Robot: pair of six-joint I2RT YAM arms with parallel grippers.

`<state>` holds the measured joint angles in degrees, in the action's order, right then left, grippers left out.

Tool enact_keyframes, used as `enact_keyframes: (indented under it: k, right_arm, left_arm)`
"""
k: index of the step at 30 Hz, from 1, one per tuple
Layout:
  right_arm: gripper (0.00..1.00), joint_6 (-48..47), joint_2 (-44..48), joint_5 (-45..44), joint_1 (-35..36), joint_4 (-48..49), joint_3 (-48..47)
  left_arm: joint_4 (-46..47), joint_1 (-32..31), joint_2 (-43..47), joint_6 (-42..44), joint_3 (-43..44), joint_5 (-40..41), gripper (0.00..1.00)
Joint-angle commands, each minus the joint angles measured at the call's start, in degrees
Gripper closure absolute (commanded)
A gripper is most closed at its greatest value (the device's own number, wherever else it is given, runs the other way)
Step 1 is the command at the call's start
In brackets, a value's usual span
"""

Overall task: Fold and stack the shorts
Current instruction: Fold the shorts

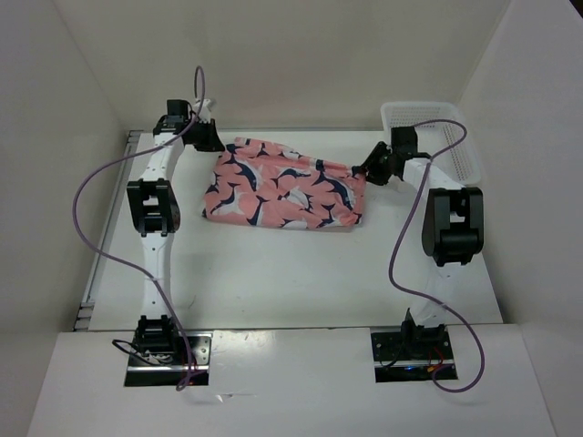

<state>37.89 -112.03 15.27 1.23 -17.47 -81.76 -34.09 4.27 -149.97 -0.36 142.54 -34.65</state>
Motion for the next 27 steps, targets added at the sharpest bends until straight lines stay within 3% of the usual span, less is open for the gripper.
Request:
enact_keyframes:
  k: [1, 3, 4, 6, 7, 8, 10, 13, 16, 17, 19, 21, 27]
  right_arm:
    - [0.50, 0.52, -0.03, -4.63, -0.97, 3.06, -4.55]
    - [0.38, 0.52, 1.10, -5.42, -0.97, 2.01, -4.55]
    - [0.24, -0.09, 1.72, -6.03, -0.97, 2.01, -4.55]
    - [0.22, -0.71, 4.53, -6.04, -0.97, 0.17, -4.55]
    - [0.20, -1.23, 5.84, -6.65, -0.97, -0.45, -3.16]
    - [0.11, -1.24, 7.60, -8.48, -0.97, -1.59, -2.10]
    - [0.11, -0.63, 14.01, -10.95, -0.97, -2.21, 3.06]
    - [0.10, 0.95, 22.45, -14.73, -0.45, -3.52, 11.31]
    - [0.10, 2.18, 25.28, -16.31, 1.83, -6.51, 16.96]
    - [0.10, 2.19, 25.28, -17.10, 3.84, -7.30, 17.85]
    - [0.10, 4.63, 25.28, -17.11, 5.52, -8.01, 21.09]
    - [0.11, 6.05, 24.05, -14.75, 7.54, -6.79, 24.08]
    - [0.11, 9.22, 16.94, -10.35, 10.27, -1.61, 25.95]
  left_arm:
    - [3.32, -1.46, -0.32, 0.36, 5.64, 6.77, 0.87]
    - [3.32, -1.46, -0.94, 0.36, 7.13, 6.79, 0.56]
    - [3.32, -1.46, -0.24, 0.36, 7.14, 6.18, 0.48]
    - [1.31, -0.15, 1.60, 0.36, 7.14, 5.56, 0.29]
    - [0.61, -0.14, 2.40, 0.36, 7.14, 5.56, 0.26]
    - [-0.79, 0.64, 4.40, 0.36, 7.14, 4.87, 0.23]
    - [-2.64, 2.23, 6.61, 0.36, 4.86, 4.34, 0.15]
    - [-7.56, 3.63, 11.62, 0.36, 0.13, 3.28, 0.10]
    - [-5.13, 3.64, 23.35, 0.36, -19.87, 4.59, 0.10]
    - [-0.94, 3.64, 26.11, 0.36, -32.29, 5.55, 0.09]
    - [2.25, 3.12, 31.55, 0.36, -41.51, 7.93, 0.09]
    - [2.27, 3.11, 32.29, 0.36, -48.28, 9.07, 0.08]
    - [3.40, 3.64, 32.81, 0.36, -56.13, 9.08, 0.05]
